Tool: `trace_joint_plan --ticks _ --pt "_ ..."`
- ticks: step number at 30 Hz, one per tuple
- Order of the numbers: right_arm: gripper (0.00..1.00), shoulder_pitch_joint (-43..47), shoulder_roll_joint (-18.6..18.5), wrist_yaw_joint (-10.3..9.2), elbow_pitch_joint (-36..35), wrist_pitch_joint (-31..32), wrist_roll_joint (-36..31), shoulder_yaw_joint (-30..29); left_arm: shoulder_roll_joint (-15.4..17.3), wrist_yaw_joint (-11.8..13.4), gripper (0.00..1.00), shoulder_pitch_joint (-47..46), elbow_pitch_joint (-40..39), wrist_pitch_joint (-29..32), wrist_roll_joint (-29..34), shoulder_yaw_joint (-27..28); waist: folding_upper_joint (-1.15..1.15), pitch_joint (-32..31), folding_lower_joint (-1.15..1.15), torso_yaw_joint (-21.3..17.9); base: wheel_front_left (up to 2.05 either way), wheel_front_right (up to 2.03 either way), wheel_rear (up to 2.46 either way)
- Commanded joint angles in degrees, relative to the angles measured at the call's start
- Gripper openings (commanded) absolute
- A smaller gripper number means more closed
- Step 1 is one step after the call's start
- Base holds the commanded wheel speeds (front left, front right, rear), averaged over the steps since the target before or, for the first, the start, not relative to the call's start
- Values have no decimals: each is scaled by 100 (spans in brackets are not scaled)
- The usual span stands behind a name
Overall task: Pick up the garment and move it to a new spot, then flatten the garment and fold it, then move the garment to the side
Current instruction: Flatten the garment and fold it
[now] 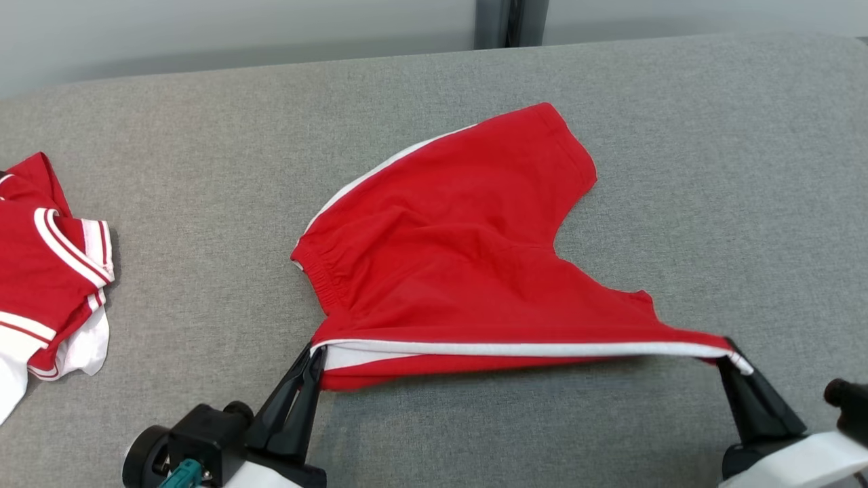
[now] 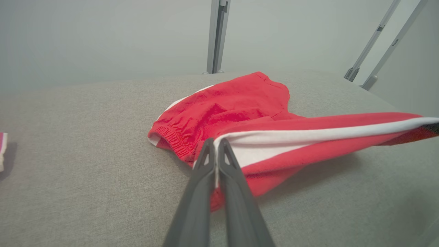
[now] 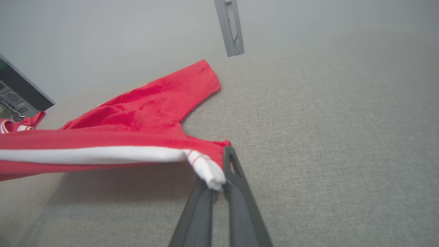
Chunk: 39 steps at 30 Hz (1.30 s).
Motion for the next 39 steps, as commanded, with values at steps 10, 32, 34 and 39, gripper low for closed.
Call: trace_joint_plan --ticks 10,32,34,39 --pt "0 -1759 -786 -35 478 -222 141 48 -37 -250 0 -1132 246 -56 -97 50 0 735 0 222 0 0 0" --pt "0 -6512 -2015 -24 4147 -896 750 2818 -777 -881 0 -3746 2403 -690 -222 -302 0 2036 0 1151 0 0 0" --pt "0 -6688 -2003 -24 4438 -1018 835 3033 -813 -901 0 -3829 2553 -707 -231 -340 0 2061 0 1164 0 0 0" --pt "100 -6847 -1954 -24 4926 -1490 1055 3324 -841 -868 100 -3838 2766 -788 -300 -341 0 2040 0 1108 0 0 0"
